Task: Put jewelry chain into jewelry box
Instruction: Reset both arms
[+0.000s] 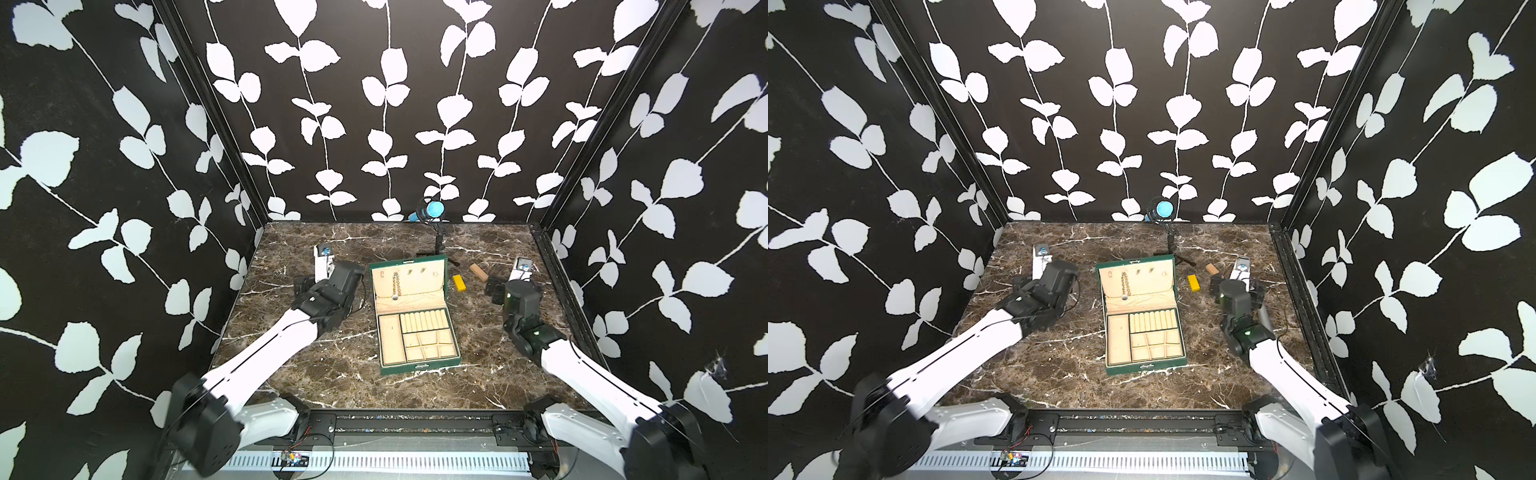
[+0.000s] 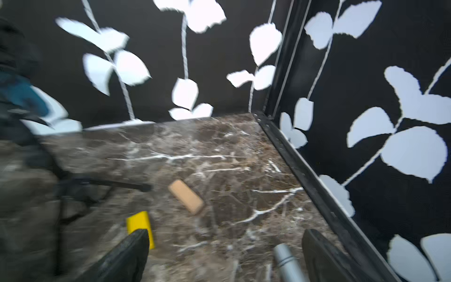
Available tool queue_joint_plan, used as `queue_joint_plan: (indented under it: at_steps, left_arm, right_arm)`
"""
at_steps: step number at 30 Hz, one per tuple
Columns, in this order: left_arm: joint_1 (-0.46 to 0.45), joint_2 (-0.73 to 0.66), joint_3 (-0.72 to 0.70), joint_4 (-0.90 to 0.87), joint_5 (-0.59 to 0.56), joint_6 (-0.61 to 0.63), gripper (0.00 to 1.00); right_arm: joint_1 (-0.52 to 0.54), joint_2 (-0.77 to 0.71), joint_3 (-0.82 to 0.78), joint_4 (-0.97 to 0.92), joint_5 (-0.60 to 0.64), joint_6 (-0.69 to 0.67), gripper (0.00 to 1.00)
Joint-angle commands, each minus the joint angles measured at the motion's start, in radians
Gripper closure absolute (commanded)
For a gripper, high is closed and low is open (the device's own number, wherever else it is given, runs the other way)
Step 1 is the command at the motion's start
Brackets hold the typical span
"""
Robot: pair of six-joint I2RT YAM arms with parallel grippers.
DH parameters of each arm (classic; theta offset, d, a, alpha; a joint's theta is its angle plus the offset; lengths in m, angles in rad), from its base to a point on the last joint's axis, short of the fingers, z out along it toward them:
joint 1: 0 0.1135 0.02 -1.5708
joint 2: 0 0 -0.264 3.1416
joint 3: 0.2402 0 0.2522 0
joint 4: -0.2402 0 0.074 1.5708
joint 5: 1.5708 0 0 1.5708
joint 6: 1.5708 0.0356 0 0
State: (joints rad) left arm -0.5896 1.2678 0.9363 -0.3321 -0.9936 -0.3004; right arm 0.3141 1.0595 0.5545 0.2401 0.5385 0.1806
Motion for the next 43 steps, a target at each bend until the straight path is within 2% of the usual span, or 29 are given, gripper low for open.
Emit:
queue_joint_plan:
  at_steps: [1,2,4,8,12,16,18,20,23,24,25,26,27,29,30,43]
  left_arm:
    - [0.051,0.056,-0.096,0.390,-0.025,0.340,0.02]
    - [0.078,0.057,-0.134,0.467,0.054,0.412,0.01]
    - [0.148,0.050,-0.186,0.510,0.219,0.462,0.02]
    - [0.244,0.047,-0.299,0.613,0.272,0.441,0.02]
    - [0.368,0.037,-0.375,0.651,0.599,0.471,0.01]
    - [0.427,0.049,-0.489,0.859,0.745,0.476,0.01]
    - [0.433,0.078,-0.545,1.012,0.757,0.476,0.01]
    - [0.435,0.106,-0.553,1.084,0.780,0.473,0.01]
    - [0.441,0.201,-0.544,1.178,0.776,0.484,0.01]
    - [0.448,0.241,-0.551,1.247,0.775,0.479,0.01]
    - [0.465,0.272,-0.562,1.291,0.769,0.449,0.02]
    - [0.483,0.306,-0.567,1.333,0.711,0.410,0.02]
    - [0.494,0.307,-0.559,1.319,0.707,0.396,0.01]
    - [0.500,0.283,-0.553,1.260,0.709,0.378,0.02]
    - [0.501,0.295,-0.557,1.291,0.704,0.382,0.02]
    - [0.502,0.295,-0.559,1.294,0.708,0.386,0.02]
  right_arm:
    - [-0.081,0.018,-0.009,0.068,-0.161,-0.138,0.01]
    - [-0.104,0.018,-0.012,0.071,-0.170,-0.142,0.01]
    - [-0.145,0.023,-0.025,0.096,-0.195,-0.177,0.01]
    - [-0.195,0.084,-0.072,0.176,-0.222,-0.198,0.01]
    - [-0.203,0.172,-0.130,0.324,-0.229,-0.188,0.01]
    - [-0.202,0.251,-0.188,0.512,-0.255,-0.219,0.01]
    - [-0.207,0.292,-0.215,0.582,-0.255,-0.212,0.01]
    - [-0.208,0.360,-0.258,0.709,-0.271,-0.217,0.01]
    - [-0.208,0.516,-0.325,1.010,-0.290,-0.236,0.01]
    - [-0.207,0.530,-0.335,1.059,-0.280,-0.237,0.01]
    - [-0.207,0.503,-0.317,0.992,-0.258,-0.225,0.01]
    - [-0.210,0.458,-0.251,0.784,-0.218,-0.190,0.01]
    - [-0.219,0.465,-0.191,0.679,-0.197,-0.171,0.01]
    - [-0.259,0.480,-0.178,0.679,-0.240,-0.142,0.01]
    - [-0.263,0.469,-0.175,0.652,-0.239,-0.135,0.01]
    - [-0.264,0.465,-0.179,0.654,-0.242,-0.137,0.01]
